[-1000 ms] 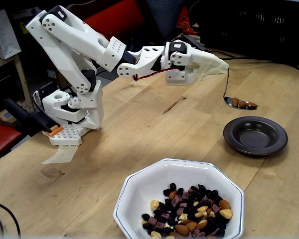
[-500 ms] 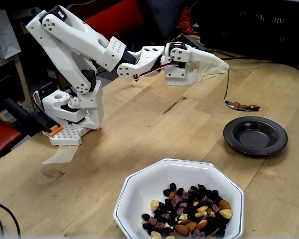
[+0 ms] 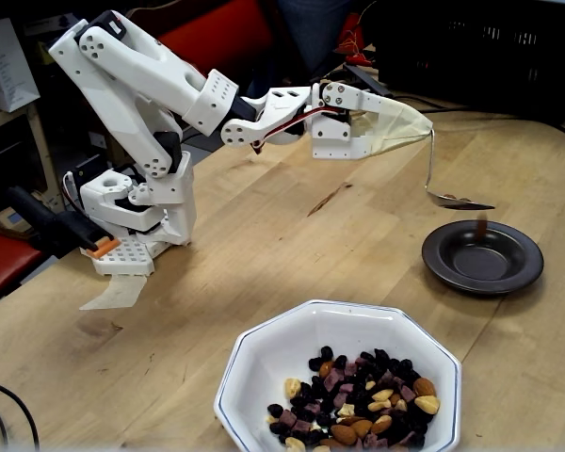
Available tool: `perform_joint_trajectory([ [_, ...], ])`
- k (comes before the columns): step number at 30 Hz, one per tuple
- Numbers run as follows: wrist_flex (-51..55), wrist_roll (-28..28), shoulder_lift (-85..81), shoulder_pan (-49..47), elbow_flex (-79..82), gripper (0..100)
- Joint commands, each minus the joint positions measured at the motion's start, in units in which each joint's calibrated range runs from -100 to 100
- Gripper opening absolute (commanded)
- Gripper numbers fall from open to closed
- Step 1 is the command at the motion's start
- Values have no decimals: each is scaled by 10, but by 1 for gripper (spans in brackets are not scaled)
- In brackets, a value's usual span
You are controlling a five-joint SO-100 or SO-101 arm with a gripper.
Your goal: Use spoon to transfer food from the white bowl to brown plate
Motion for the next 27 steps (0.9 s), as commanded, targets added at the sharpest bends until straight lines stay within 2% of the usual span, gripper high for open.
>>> perform_joint_trajectory([
  [1, -6, 27, -21, -1, -30, 4],
  [12, -6, 65, -21, 1, -30, 4],
  [27, -6, 101, -29, 56, 31, 4],
])
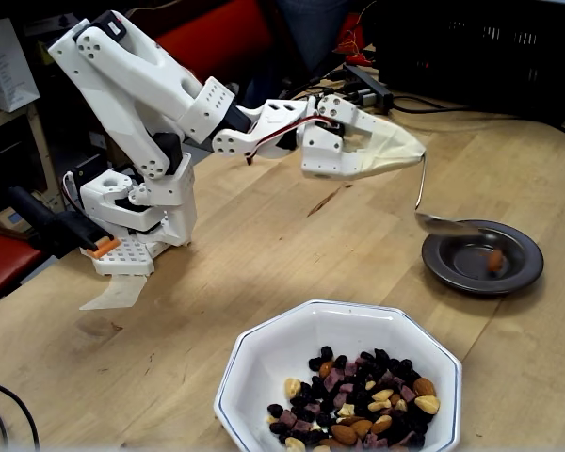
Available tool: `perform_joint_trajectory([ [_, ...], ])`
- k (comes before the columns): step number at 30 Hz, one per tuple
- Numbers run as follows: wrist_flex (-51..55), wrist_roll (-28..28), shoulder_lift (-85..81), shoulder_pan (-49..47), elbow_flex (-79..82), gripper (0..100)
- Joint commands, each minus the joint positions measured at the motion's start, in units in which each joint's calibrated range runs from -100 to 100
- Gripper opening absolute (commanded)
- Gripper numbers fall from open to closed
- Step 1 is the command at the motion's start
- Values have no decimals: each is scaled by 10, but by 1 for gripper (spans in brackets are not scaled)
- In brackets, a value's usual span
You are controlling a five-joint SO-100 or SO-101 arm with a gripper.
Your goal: Use spoon to transfer food from the white bowl to brown plate
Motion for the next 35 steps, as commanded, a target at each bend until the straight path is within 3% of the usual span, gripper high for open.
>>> perform_joint_trajectory([
  [1, -6, 13, -26, 8, -6, 4],
  [26, -6, 11, -27, 2, -18, 4],
  [35, 81, -94, -27, 5, -103, 4],
])
